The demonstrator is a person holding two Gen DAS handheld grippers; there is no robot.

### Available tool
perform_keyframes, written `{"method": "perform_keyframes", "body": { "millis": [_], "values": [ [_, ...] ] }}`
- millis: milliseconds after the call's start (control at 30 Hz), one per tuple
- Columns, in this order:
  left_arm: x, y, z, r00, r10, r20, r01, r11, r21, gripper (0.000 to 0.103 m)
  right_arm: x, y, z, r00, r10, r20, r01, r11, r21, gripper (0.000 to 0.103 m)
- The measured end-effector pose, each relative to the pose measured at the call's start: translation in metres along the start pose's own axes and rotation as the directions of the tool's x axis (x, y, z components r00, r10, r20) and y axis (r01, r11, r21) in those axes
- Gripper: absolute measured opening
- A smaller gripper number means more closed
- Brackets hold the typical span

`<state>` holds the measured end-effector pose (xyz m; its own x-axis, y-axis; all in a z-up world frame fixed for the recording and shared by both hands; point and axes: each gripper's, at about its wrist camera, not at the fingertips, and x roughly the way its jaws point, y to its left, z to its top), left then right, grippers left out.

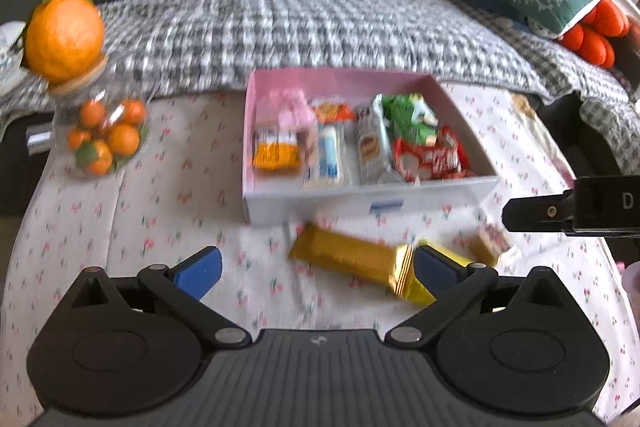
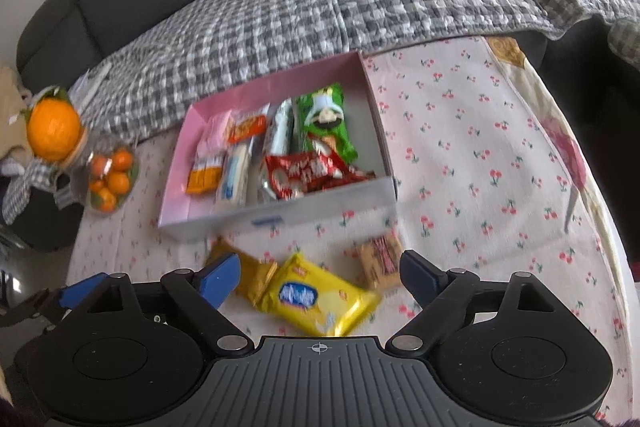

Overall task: Organize snacks
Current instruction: 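Move left tool to white yogurt-bread packet while right tool moves to white wafer packet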

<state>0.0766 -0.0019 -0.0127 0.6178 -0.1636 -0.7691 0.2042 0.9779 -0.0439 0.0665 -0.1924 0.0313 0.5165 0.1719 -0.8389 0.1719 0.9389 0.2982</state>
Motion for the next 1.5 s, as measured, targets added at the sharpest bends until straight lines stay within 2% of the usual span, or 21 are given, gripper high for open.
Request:
{"method": "perform_keyframes", "body": {
  "millis": [133,267,433,567,733,867,1100,1267,1500],
  "values": [
    [-0.003,0.003,-0.013,1.0,-0.022,-0.021,0.021,0.999,-0.029,0.102,-0.002,-0.001,-0.016,1.0,0.012,-0.01,-0.012,0.999,-0.035,0.091],
    [-0.004,0.004,-0.028,0.999,-0.022,-0.03,0.022,1.0,-0.008,0.102,0.001,-0.004,-0.032,0.999,0.016,-0.04,-0.021,0.992,-0.121,0.092],
    [-0.003,0.005,-0.045,0.998,-0.029,-0.052,0.029,1.0,-0.008,0.102,0.002,-0.006,-0.046,0.996,0.042,-0.084,-0.061,0.966,-0.251,0.092],
    [-0.001,0.002,-0.056,0.997,-0.034,-0.072,0.034,0.999,-0.001,0.102,0.011,-0.015,-0.056,0.991,0.029,-0.13,-0.069,0.947,-0.314,0.092],
    [0.005,-0.002,-0.067,0.996,-0.021,-0.083,0.021,1.0,-0.003,0.102,0.019,-0.026,-0.072,0.984,-0.011,-0.176,-0.064,0.908,-0.415,0.092],
    [0.011,-0.007,-0.073,0.993,-0.046,-0.109,0.044,0.999,-0.018,0.1,0.024,-0.031,-0.083,0.98,-0.036,-0.196,-0.068,0.865,-0.498,0.092],
    [0.018,-0.013,-0.079,0.99,-0.052,-0.134,0.051,0.999,-0.005,0.088,0.031,-0.036,-0.085,0.984,-0.07,-0.163,-0.029,0.844,-0.535,0.092],
    [0.021,-0.015,-0.082,0.987,-0.055,-0.149,0.057,0.998,0.011,0.081,0.038,-0.025,-0.093,0.987,-0.089,-0.134,-0.007,0.809,-0.588,0.092],
    [0.026,-0.015,-0.084,0.985,-0.045,-0.168,0.051,0.998,0.033,0.073,0.042,-0.013,-0.093,0.993,-0.088,-0.081,0.018,0.779,-0.626,0.092]
  ]
}}
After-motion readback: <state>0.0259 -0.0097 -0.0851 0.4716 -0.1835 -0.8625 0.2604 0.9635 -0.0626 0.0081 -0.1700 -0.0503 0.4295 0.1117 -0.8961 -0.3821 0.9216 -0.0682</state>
